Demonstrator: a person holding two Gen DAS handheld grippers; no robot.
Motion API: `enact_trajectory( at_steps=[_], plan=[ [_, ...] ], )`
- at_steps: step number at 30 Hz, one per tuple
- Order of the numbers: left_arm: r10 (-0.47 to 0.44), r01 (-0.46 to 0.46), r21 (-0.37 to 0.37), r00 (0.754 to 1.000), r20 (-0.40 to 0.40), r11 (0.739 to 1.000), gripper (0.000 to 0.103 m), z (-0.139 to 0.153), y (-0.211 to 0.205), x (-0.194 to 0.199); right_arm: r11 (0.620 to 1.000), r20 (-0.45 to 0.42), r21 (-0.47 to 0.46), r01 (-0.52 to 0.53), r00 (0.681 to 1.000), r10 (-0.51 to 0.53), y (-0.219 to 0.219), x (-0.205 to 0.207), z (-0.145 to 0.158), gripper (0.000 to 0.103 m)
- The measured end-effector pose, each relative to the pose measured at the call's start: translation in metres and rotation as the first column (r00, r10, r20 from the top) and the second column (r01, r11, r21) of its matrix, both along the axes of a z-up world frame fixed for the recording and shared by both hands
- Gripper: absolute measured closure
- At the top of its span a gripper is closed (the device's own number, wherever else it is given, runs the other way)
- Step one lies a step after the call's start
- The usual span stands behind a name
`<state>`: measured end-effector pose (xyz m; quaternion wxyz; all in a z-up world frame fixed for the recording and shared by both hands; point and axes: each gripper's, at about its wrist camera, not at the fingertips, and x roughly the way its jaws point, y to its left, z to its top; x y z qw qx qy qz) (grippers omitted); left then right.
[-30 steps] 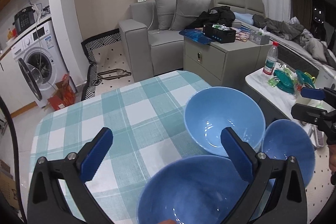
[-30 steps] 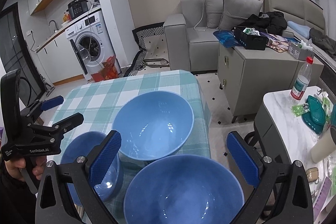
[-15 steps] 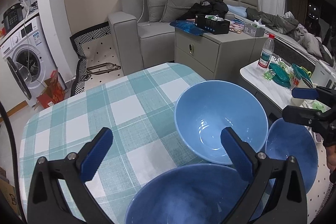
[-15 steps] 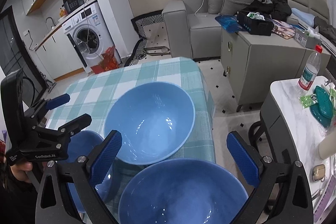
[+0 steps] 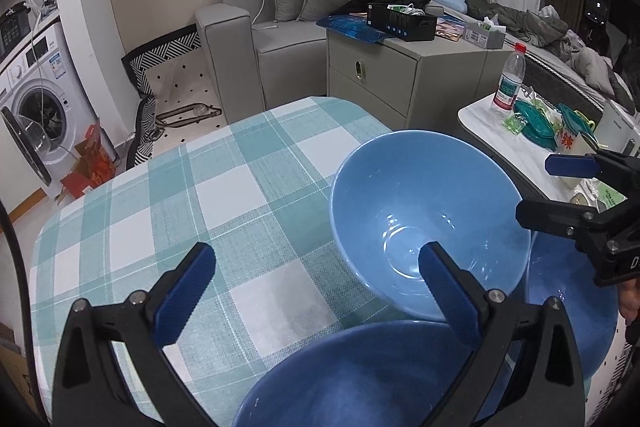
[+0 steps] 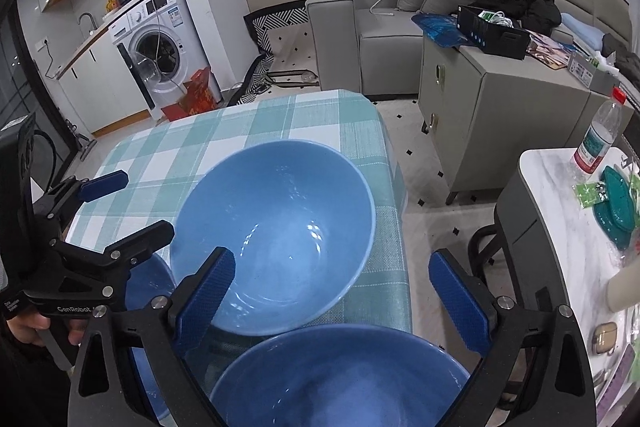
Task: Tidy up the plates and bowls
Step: 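Close the right tool on a blue bowl rim while the left tool grips another bowl rim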
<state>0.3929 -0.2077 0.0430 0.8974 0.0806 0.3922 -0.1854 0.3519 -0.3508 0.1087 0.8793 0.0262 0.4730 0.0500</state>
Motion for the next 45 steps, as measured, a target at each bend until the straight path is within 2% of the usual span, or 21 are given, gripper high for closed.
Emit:
enact_trajectory(
  at_steps=[4, 7, 14, 16, 21, 27, 34, 38, 43, 45],
  plan=[
    [-0.014, 0.014, 0.017, 1.000, -0.013, 1.000, 0.001, -0.004, -0.004, 0.003, 1.000, -0.014, -0.011, -0.002, 1.000, 0.001, 0.001, 0.005, -0.004, 0.011],
    [-0.014, 0.014, 0.012, 0.999, -0.036, 1.000, 0.002, -0.007, -0.005, 0.007, 1.000, -0.039, -0.009, -0.007, 0.999, 0.006, 0.001, 0.009, -0.010, 0.026],
    [-0.035, 0.036, 0.019, 0.998, -0.057, 0.999, 0.002, -0.011, -0.011, 0.011, 1.000, -0.069, 0.004, -0.004, 0.998, 0.004, -0.002, 0.014, -0.020, 0.030],
    [-0.042, 0.043, 0.016, 0.996, -0.073, 0.999, 0.008, -0.013, -0.012, 0.012, 1.000, -0.081, 0.004, -0.003, 0.997, 0.004, -0.003, 0.015, -0.022, 0.035],
    [-0.042, 0.045, 0.029, 0.996, -0.084, 0.999, 0.008, -0.015, -0.014, 0.015, 1.000, -0.116, 0.012, -0.003, 0.993, 0.004, -0.004, 0.018, -0.028, 0.048],
    [-0.042, 0.044, 0.019, 0.996, -0.081, 0.999, 0.008, -0.017, -0.014, 0.019, 1.000, -0.146, 0.019, -0.009, 0.989, 0.012, -0.003, 0.022, -0.034, 0.049],
    [-0.042, 0.045, 0.021, 0.994, -0.102, 0.999, 0.008, -0.020, -0.016, 0.025, 1.000, -0.160, 0.024, -0.016, 0.987, 0.019, -0.002, 0.024, -0.039, 0.063],
    [-0.037, 0.040, 0.027, 0.994, -0.106, 0.999, 0.009, -0.021, -0.016, 0.025, 1.000, -0.159, 0.020, -0.017, 0.987, 0.020, -0.002, 0.024, -0.039, 0.064],
    [-0.038, 0.042, 0.026, 0.992, -0.122, 0.999, 0.030, -0.023, -0.015, 0.025, 1.000, -0.161, 0.021, -0.017, 0.987, 0.020, -0.003, 0.023, -0.039, 0.065],
    [-0.038, 0.042, 0.023, 0.991, -0.129, 0.999, 0.042, -0.024, -0.015, 0.025, 1.000, -0.161, 0.020, -0.015, 0.987, 0.018, -0.003, 0.022, -0.040, 0.065]
  ],
)
